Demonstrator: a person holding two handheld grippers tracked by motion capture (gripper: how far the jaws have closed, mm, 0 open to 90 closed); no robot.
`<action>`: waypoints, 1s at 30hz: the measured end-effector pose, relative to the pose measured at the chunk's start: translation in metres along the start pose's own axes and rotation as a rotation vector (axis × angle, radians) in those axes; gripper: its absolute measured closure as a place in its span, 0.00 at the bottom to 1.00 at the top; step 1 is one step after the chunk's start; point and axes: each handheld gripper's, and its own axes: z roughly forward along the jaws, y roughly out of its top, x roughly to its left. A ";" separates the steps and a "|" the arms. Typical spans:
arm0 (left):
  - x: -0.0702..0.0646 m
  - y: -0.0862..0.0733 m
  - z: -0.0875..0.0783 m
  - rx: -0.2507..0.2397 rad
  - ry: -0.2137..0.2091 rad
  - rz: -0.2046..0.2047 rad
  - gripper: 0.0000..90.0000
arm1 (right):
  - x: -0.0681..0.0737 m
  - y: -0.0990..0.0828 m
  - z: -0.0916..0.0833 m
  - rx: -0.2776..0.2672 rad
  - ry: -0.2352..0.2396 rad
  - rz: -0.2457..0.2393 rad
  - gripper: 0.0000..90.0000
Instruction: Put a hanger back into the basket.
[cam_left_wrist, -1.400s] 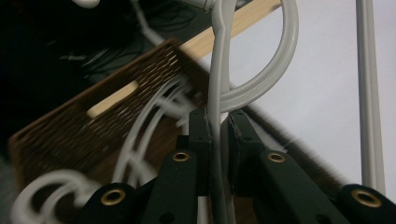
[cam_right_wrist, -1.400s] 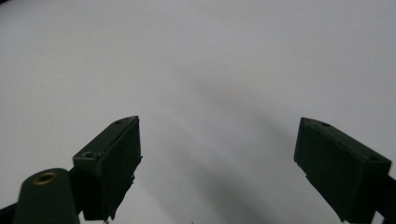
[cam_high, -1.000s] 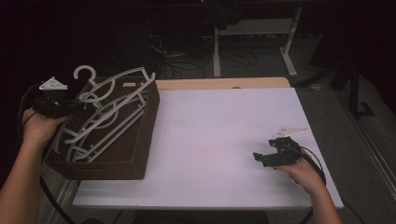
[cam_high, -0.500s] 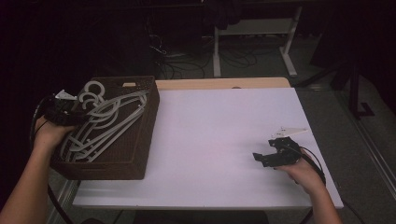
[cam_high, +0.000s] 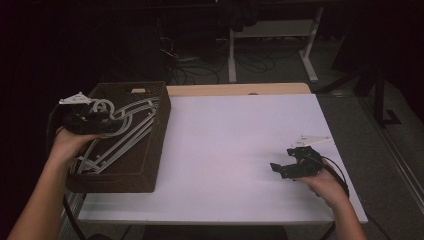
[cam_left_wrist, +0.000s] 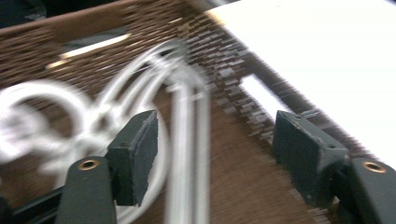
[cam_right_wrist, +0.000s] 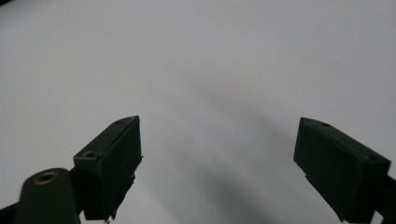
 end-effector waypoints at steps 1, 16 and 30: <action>-0.007 0.001 0.002 -0.009 -0.028 0.004 0.32 | 0.000 0.001 -0.001 -0.003 0.002 -0.002 0.16; -0.092 0.002 0.030 -0.049 -0.288 0.057 0.15 | 0.009 0.021 -0.020 -0.063 0.052 -0.018 0.12; -0.111 -0.010 0.039 -0.038 -0.345 0.067 0.01 | 0.014 0.037 -0.032 -0.097 0.061 -0.032 0.01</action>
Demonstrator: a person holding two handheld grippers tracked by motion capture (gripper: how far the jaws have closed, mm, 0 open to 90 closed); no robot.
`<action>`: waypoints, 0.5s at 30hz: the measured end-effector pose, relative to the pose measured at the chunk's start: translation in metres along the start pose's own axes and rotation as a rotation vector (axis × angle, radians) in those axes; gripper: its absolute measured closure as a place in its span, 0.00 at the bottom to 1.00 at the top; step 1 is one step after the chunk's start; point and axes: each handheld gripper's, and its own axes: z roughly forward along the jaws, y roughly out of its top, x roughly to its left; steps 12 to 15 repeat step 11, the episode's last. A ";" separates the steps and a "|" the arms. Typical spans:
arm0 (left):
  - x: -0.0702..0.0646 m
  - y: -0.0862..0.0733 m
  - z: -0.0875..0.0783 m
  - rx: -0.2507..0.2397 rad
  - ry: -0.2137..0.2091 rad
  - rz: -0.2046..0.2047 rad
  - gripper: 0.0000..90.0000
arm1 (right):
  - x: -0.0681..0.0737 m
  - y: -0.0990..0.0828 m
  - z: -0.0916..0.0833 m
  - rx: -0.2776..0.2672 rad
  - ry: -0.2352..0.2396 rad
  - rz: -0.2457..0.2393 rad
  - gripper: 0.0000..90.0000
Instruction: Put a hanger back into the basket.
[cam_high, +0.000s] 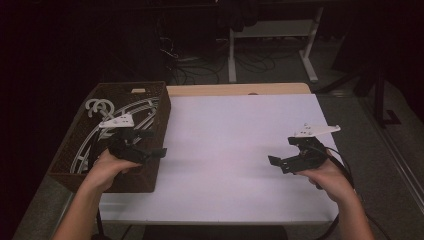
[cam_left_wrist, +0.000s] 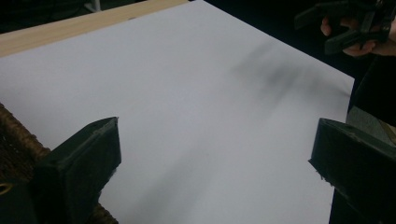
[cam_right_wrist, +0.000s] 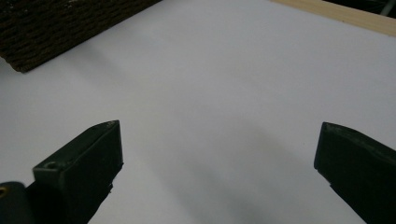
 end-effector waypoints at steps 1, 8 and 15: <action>-0.001 0.000 0.000 -0.005 -0.004 0.001 0.01 | 0.000 0.001 0.000 -0.002 0.002 -0.004 0.01; -0.005 -0.001 0.002 0.003 -0.019 0.014 0.01 | 0.002 0.003 0.002 0.001 0.007 -0.015 0.01; -0.006 -0.001 0.002 0.000 -0.018 0.019 0.01 | 0.003 0.003 0.003 0.003 0.011 -0.018 0.01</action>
